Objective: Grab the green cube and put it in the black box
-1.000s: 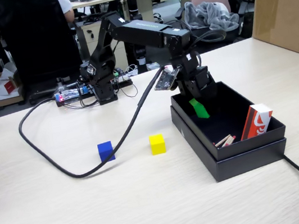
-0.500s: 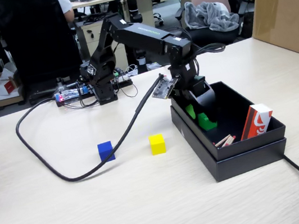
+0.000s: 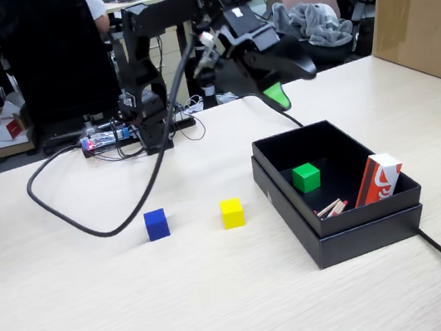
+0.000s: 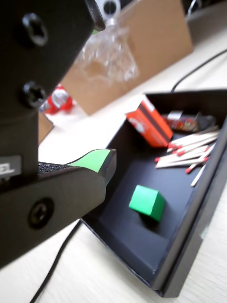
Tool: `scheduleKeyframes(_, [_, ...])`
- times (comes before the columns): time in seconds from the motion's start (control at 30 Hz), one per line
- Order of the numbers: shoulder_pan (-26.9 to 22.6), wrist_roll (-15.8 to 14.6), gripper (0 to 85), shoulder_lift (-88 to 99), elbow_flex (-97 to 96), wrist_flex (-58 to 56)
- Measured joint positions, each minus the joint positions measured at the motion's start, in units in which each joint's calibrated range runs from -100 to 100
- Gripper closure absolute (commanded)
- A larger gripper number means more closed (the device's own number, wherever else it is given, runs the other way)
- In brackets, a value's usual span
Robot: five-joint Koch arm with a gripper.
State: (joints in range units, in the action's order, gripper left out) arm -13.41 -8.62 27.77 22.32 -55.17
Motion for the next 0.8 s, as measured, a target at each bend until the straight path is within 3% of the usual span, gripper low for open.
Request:
scheduleKeyframes(0.4, [8.7,7.4,36.0,41.3,-46.6,15.7])
scheduleKeyframes(0.8, [13.1,5.5,35.6,67.8,-83.8,26.3])
